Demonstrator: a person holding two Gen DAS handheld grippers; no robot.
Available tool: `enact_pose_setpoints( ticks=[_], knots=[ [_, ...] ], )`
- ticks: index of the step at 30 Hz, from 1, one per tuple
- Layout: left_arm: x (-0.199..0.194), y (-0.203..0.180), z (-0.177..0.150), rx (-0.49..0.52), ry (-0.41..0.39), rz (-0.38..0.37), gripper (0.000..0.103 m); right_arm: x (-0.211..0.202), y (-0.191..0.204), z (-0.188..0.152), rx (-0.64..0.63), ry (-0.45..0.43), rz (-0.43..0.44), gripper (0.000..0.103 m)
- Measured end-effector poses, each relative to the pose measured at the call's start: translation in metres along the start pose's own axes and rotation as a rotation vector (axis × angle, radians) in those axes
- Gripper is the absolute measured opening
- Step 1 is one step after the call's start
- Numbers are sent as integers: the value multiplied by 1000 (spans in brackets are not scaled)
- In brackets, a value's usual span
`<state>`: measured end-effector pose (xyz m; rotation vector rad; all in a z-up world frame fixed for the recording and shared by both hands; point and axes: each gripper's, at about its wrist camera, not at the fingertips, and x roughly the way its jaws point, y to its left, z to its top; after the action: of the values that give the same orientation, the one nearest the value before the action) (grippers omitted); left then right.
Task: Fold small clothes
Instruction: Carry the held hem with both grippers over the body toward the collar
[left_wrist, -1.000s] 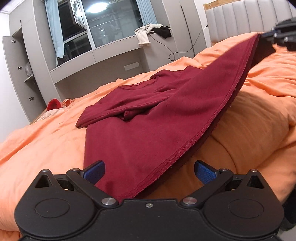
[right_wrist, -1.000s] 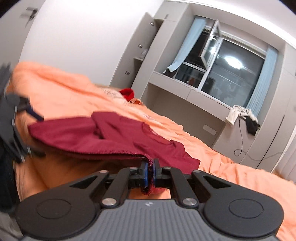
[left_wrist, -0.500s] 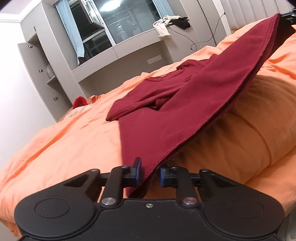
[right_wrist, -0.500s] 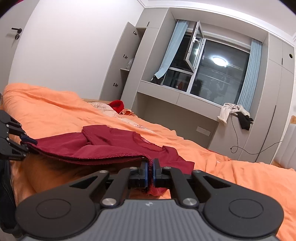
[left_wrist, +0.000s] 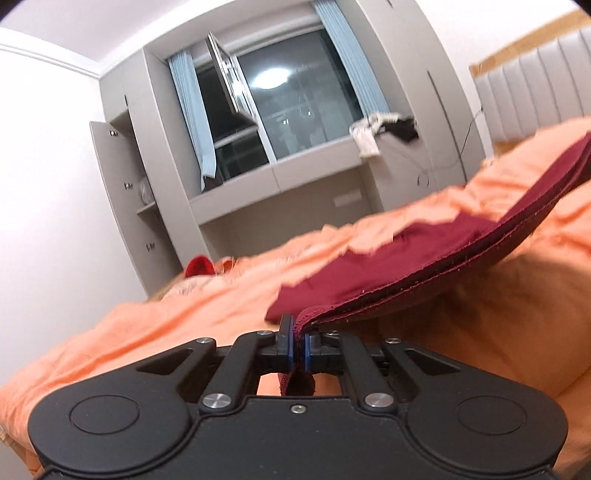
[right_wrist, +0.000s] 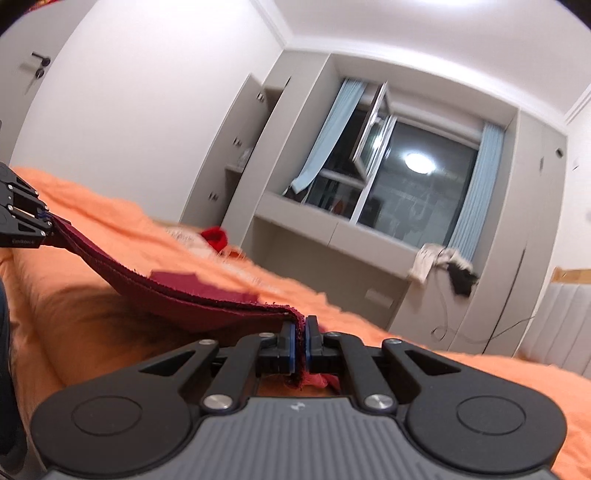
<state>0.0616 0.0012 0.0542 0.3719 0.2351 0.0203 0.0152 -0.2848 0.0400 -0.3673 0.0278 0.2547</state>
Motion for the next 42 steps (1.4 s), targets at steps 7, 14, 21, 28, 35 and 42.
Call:
enact_pose_setpoints(
  ticks=[7, 14, 21, 28, 35, 42],
  knots=[
    [-78, 7, 26, -33, -134, -21, 5, -71, -8, 16, 21, -76, -38, 5],
    [-138, 10, 44, -40, -192, -56, 5, -143, -4, 34, 1, -133, -53, 5],
    [-110, 7, 59, -25, -170, -47, 5, -112, -14, 38, 33, -124, -59, 5],
    [-19, 15, 81, -17, -109, -12, 5, -21, -46, 48, 90, -96, -65, 5],
    [101, 10, 95, 28, -25, 5, 5, 101, -60, 39, 84, 15, -77, 5],
    [213, 2, 85, 40, 103, -28, 5, 208, -70, 1, 115, 183, -61, 5]
  ],
)
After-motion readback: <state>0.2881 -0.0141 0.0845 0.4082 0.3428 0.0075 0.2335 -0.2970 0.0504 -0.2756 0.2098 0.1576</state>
